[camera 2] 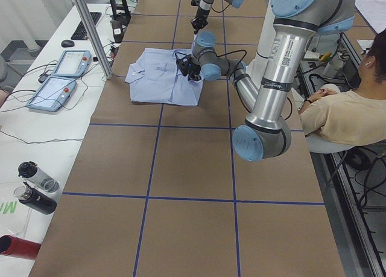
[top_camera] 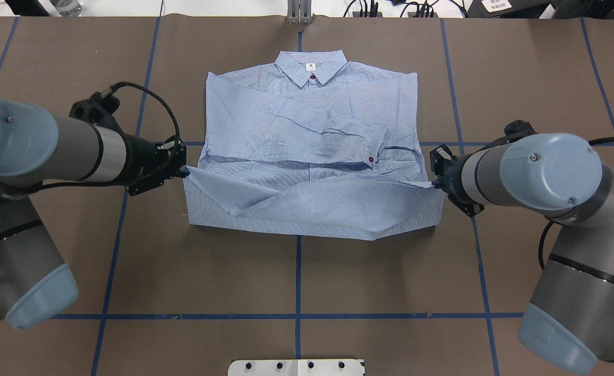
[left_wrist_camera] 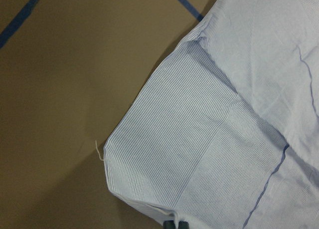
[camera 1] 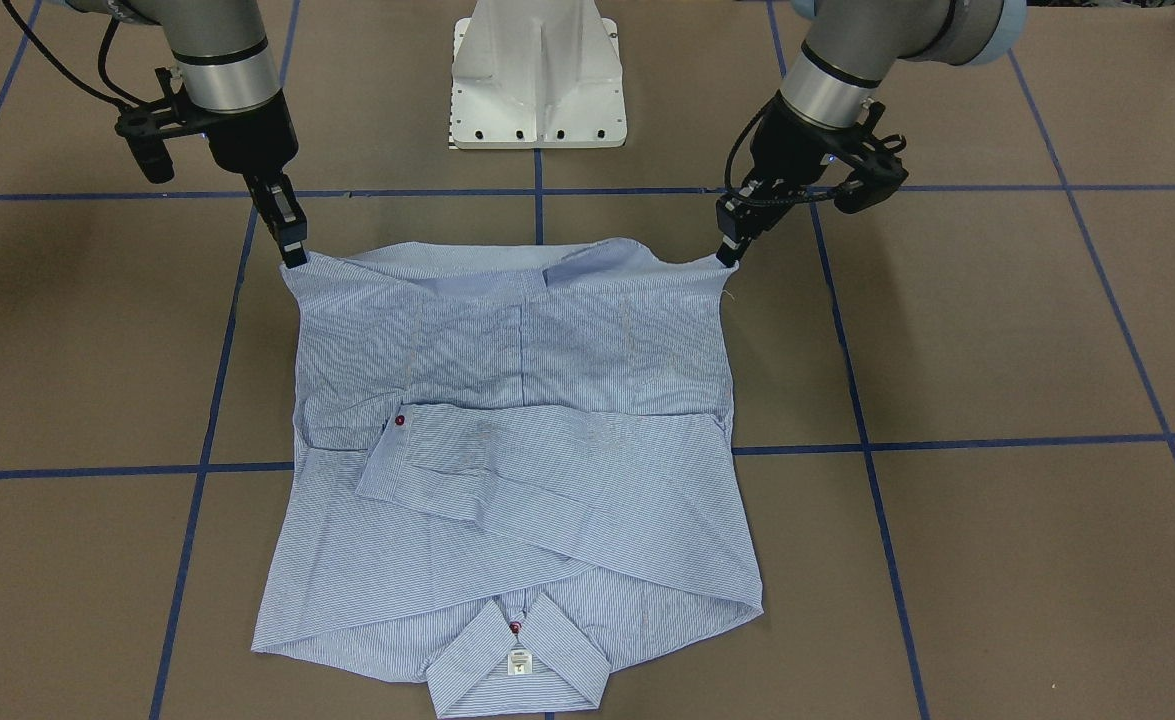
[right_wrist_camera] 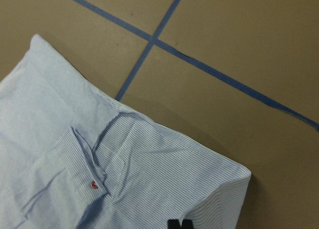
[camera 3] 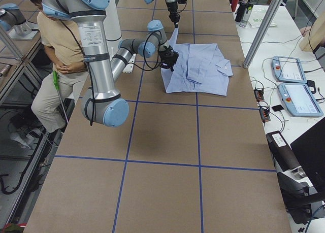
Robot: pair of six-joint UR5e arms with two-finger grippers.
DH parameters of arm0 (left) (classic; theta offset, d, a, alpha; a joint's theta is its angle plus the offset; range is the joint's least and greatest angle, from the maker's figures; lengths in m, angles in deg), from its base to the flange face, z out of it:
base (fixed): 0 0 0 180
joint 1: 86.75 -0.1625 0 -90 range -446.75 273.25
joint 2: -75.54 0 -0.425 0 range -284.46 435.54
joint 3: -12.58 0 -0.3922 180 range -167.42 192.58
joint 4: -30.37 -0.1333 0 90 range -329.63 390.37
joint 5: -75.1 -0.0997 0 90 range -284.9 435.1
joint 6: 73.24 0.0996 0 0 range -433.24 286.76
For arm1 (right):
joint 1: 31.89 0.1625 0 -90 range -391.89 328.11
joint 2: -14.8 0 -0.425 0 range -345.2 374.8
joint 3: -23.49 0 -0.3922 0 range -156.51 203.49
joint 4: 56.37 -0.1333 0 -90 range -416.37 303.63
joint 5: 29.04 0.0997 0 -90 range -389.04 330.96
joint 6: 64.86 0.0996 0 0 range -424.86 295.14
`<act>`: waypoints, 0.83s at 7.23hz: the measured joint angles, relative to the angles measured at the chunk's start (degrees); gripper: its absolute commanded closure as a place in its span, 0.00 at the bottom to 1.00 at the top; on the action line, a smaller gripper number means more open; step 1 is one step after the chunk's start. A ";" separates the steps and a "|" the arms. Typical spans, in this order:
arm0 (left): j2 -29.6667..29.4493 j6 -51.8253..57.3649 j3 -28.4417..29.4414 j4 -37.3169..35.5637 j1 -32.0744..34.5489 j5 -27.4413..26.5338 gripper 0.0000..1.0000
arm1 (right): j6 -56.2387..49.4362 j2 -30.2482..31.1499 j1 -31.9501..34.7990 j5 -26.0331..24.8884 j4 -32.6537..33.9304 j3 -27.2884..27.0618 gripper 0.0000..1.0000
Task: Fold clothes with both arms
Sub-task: 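Lift the hem with both grippers and fold it toward the collar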
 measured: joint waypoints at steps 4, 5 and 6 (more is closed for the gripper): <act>-8.00 0.49 12.07 -0.07 8.18 3.83 1.00 | -0.08 -4.22 2.94 -6.85 0.32 4.27 1.00; -9.74 0.42 14.92 0.23 9.07 4.15 1.00 | -0.25 -6.04 3.17 -8.66 0.11 6.91 1.00; -11.31 0.34 17.29 0.52 9.73 4.27 1.00 | -0.66 -7.68 3.73 -9.65 -0.07 9.51 1.00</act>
